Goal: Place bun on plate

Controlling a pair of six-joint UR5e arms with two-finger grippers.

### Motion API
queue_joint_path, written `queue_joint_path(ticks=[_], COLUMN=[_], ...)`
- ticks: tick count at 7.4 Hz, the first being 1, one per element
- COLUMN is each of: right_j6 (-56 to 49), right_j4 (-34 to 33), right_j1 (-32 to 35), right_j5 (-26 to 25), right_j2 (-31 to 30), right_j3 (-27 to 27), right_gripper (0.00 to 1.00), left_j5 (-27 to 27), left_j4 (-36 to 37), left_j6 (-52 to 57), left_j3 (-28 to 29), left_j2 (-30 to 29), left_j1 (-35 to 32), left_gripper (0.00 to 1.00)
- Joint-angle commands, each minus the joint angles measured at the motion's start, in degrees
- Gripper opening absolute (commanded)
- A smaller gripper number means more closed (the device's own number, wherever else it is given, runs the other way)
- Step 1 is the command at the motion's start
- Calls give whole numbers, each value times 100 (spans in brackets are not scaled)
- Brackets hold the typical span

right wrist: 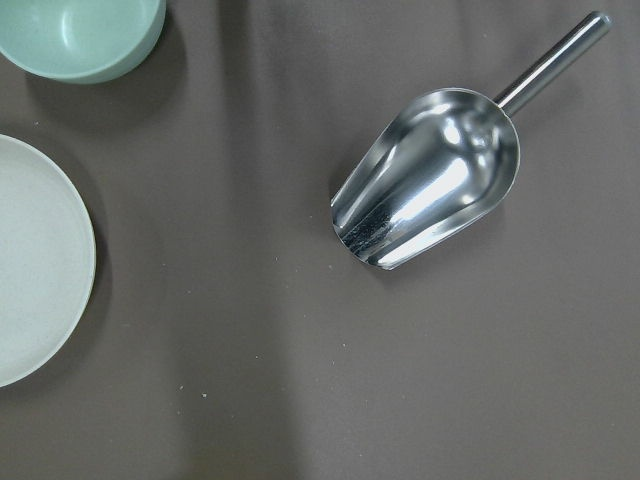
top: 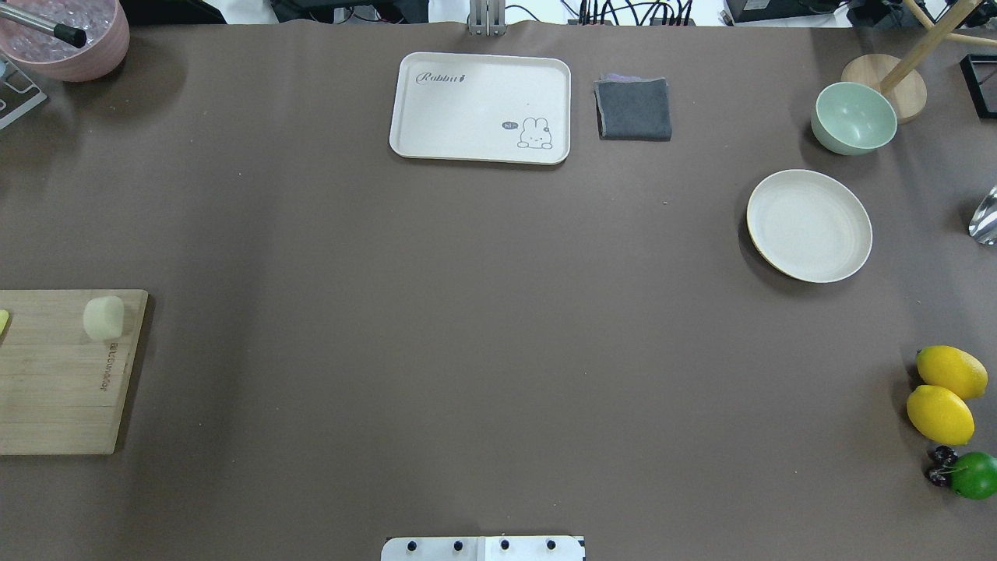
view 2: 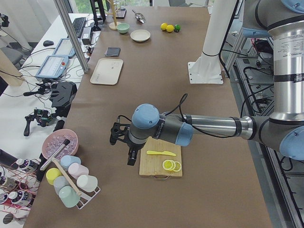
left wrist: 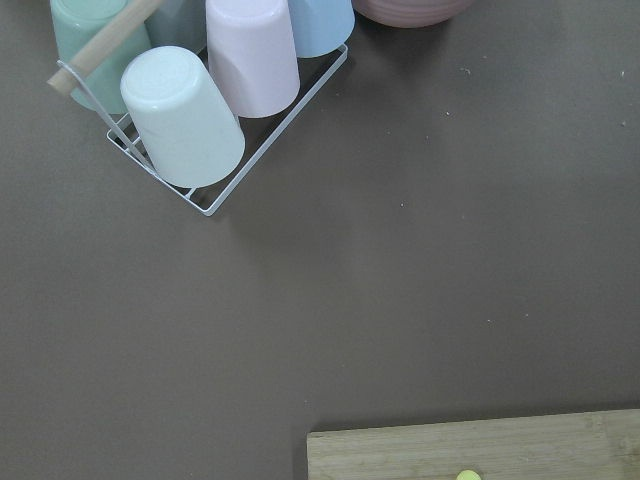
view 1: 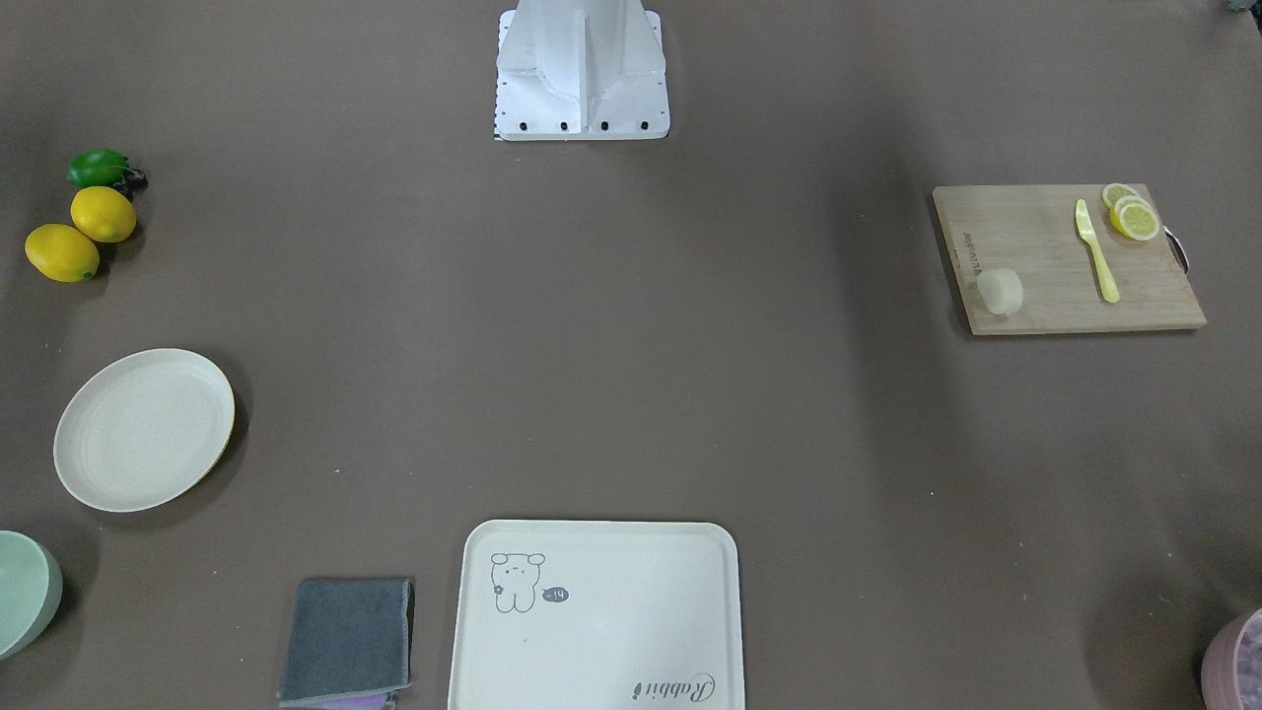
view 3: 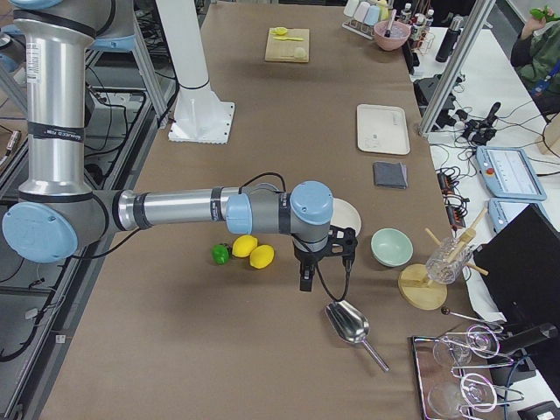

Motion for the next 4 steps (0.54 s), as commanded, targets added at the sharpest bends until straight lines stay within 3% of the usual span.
queue_joint_path(ticks=[1, 4], right_j6=[2, 2], right_j4=[0, 0], right_j1=[0, 0], right_j5=[0, 0], right_j2=[-9, 0], right_j3=[20, 55], right_gripper=[100, 100], left_j5=[7, 16], left_j4=[-3, -21], left_j6=[12, 47], left_j3=[32, 120], left_j2=[-1, -1], left_j1=[8, 8], left_gripper=[98, 98])
